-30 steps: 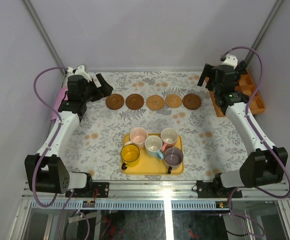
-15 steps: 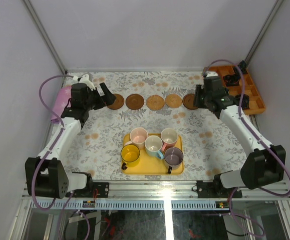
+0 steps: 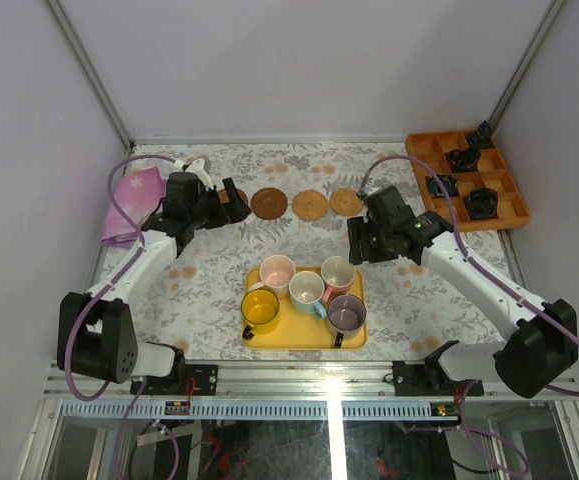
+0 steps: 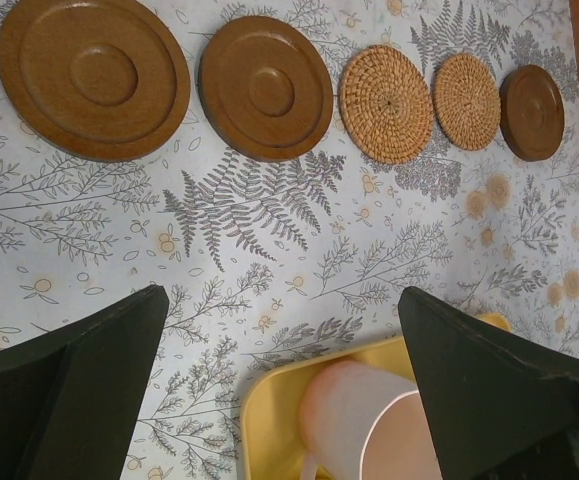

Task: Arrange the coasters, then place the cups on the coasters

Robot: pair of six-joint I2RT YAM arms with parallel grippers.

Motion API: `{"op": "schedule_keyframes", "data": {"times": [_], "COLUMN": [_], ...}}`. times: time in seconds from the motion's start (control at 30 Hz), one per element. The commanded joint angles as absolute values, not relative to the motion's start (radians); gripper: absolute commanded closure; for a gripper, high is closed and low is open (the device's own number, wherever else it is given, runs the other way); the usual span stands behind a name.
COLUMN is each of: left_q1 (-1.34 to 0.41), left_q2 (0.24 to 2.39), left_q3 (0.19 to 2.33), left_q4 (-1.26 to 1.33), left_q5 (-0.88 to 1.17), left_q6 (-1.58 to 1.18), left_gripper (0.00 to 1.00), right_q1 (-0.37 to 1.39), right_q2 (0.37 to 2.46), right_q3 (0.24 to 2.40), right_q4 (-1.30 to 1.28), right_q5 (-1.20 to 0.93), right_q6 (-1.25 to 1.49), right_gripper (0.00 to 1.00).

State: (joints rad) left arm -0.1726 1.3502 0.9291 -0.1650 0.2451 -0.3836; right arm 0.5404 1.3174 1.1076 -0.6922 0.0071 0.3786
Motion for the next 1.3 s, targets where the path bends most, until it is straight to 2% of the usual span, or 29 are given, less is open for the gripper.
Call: {"op": "schedule_keyframes", "data": {"times": [0.0,0.43,0.5,0.6,0.67,0.7,0.97,1.27], "left_q1": [-0.192,-0.206,-0.207,-0.21,-0.21,-0.211,-0.213,-0.213], "left_q2": [1.362,1.393,1.403,1.413,1.413,1.414,1.4,1.389], "left_q3": [0.938,0.95,0.955,0.96,0.959,0.958,0.948,0.935], "left_q4": [-0.109,-0.109,-0.109,-0.109,-0.109,-0.109,-0.109,-0.109], "left_q5": [0.251,0.251,0.251,0.251,0.251,0.251,0.251,0.251], "left_q6": [-0.363,-0.363,-0.363,-0.363,-0.363,-0.363,-0.363,-0.363], "left_gripper": [0.0,0.0,0.0,0.0,0.0,0.0,0.0,0.0], "right_q1": [0.63,0.805,0.833,0.878,0.914,0.933,1.057,1.087], "right_q2": [1.27,1.02,0.993,0.965,0.949,0.943,1.002,1.134], "right_q3": [1.068,0.832,0.793,0.748,0.723,0.712,0.68,0.69], "right_q4": [-0.736,-0.751,-0.739,-0.709,-0.689,-0.678,-0.62,-0.662], "right_q5": [-0.058,-0.034,-0.034,-0.041,-0.041,-0.043,0.014,0.096], "right_q6": [0.401,0.606,0.641,0.674,0.69,0.695,0.722,0.767], "right_gripper": [0.35,0.32,0.24,0.16,0.02,0.0,0.0,0.01]}}
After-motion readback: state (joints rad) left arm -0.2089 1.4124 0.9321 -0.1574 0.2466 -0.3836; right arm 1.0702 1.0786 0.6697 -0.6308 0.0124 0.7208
